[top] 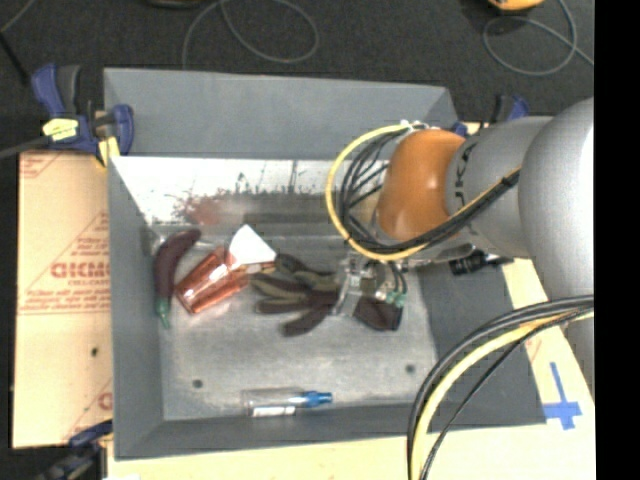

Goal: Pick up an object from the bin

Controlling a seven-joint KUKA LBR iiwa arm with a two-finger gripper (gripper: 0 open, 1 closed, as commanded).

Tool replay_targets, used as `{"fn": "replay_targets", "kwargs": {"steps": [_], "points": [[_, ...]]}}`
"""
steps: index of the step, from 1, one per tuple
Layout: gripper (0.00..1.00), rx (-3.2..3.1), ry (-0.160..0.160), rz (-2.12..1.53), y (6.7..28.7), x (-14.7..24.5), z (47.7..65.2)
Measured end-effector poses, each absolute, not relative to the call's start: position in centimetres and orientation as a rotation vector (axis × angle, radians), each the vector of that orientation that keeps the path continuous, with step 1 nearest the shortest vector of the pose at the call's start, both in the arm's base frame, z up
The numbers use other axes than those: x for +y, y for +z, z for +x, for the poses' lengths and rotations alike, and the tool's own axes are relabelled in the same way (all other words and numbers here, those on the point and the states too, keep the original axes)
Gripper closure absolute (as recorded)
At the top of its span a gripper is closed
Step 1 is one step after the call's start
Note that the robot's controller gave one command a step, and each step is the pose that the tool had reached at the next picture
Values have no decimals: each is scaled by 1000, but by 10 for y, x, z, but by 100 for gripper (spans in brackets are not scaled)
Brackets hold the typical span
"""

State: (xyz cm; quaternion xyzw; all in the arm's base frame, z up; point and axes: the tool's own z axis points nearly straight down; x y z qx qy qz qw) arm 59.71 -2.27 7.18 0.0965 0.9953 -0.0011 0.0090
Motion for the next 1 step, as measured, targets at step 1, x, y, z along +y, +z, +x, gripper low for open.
{"fn": "replay_targets", "kwargs": {"steps": [1], "points": [[100, 3106, -7, 185, 246, -18, 589]]}}
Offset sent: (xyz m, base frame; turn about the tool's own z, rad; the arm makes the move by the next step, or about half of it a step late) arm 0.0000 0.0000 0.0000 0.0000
